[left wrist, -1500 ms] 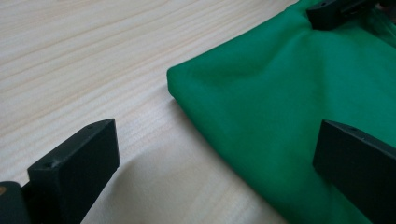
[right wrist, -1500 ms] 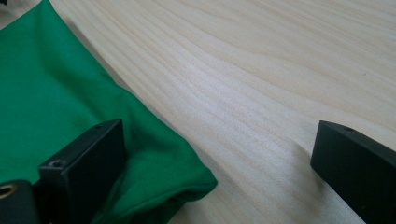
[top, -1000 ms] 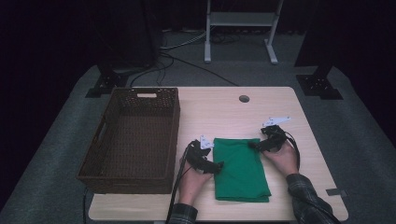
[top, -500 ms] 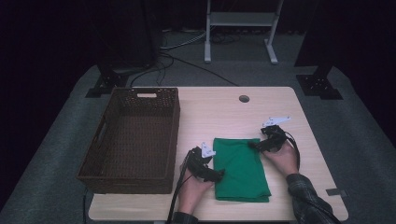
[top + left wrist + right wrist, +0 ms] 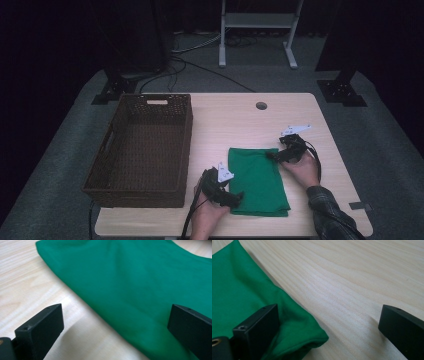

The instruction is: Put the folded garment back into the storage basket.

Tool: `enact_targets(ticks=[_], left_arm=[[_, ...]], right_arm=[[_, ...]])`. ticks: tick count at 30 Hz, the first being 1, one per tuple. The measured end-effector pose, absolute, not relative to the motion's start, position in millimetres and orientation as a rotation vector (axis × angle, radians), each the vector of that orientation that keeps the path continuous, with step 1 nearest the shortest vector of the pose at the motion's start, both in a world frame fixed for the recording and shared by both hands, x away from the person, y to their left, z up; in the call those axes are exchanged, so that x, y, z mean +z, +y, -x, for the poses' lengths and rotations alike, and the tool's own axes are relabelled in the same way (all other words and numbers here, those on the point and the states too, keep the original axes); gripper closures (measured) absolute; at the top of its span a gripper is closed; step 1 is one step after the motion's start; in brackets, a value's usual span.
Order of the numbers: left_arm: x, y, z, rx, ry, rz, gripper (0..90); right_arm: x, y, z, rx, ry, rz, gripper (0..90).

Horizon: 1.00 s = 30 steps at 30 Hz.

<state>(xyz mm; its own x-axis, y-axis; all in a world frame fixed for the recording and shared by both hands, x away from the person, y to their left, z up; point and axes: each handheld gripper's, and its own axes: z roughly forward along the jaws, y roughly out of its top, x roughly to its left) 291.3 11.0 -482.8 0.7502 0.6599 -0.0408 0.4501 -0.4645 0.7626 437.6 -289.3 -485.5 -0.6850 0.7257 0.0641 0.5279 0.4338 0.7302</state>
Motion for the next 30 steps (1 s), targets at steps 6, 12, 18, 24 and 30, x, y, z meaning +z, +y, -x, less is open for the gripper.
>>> enact_targets(ticks=[6, 12, 18, 24, 30], left_arm=[[-483, 6, -274, 0.354, 0.804, -2.156, 0.0], [-483, 7, -264, 0.343, 0.795, -2.147, 0.0], [-483, 4, -256, 0.328, 0.786, -2.141, 0.0], [-483, -3, -247, 0.319, 0.763, -2.151, 0.0], [-483, -12, -241, 0.345, 0.754, -2.175, 2.9]], right_arm=[[-486, -289, -438, 1.099, 2.428, -1.088, 2.4], [-486, -289, -438, 1.099, 2.428, -1.087, 2.5], [-486, -289, -438, 1.099, 2.428, -1.087, 2.4], [-486, -289, -438, 1.098, 2.428, -1.087, 2.4], [-486, -289, -438, 1.099, 2.428, -1.087, 2.4]])
